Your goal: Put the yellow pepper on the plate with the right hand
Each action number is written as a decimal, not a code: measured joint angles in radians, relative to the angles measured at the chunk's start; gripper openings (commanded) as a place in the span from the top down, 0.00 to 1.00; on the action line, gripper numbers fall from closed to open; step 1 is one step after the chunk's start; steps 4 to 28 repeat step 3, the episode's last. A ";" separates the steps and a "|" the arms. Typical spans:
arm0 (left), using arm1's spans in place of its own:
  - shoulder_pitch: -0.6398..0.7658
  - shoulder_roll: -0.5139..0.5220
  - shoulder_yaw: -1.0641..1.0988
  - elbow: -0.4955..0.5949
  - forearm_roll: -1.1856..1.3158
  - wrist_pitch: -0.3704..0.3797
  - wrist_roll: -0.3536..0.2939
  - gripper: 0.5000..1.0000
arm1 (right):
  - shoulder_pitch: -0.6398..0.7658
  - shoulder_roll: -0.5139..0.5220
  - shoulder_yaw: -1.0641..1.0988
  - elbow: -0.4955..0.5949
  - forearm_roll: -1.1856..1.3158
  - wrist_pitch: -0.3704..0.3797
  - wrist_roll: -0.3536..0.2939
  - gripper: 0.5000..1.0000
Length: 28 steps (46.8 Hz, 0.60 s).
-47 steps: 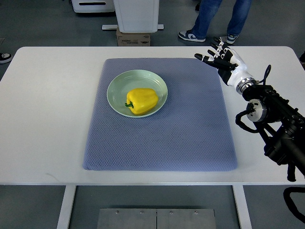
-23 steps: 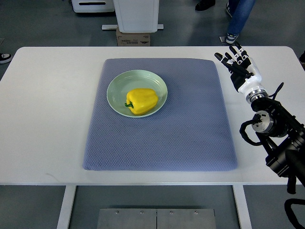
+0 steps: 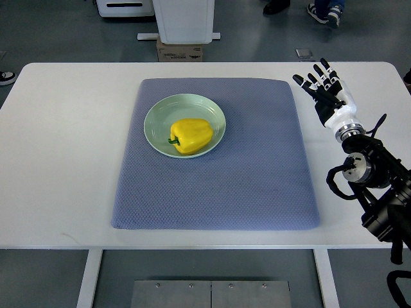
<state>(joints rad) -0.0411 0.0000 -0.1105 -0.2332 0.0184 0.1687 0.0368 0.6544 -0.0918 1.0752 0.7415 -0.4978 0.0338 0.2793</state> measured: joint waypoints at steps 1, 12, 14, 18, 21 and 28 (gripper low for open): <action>0.000 0.000 0.000 0.000 0.000 0.000 0.000 0.00 | -0.002 0.000 0.000 0.000 0.000 0.000 0.000 0.00; 0.001 0.000 0.000 0.000 0.000 0.000 0.000 0.00 | -0.004 0.000 -0.001 0.000 0.000 0.000 0.001 0.00; 0.001 0.000 0.000 0.000 0.000 0.000 0.000 0.00 | -0.004 0.000 -0.001 0.000 0.000 0.000 0.001 0.00; 0.001 0.000 0.000 0.000 0.000 0.000 0.000 0.00 | -0.004 0.000 -0.001 0.000 0.000 0.000 0.001 0.00; 0.001 0.000 0.000 0.000 0.000 0.000 0.000 0.00 | -0.004 0.000 -0.001 0.000 0.000 0.000 0.001 0.00; 0.001 0.000 0.000 0.000 0.000 0.000 0.000 0.00 | -0.004 0.000 -0.001 0.000 0.000 0.000 0.001 0.00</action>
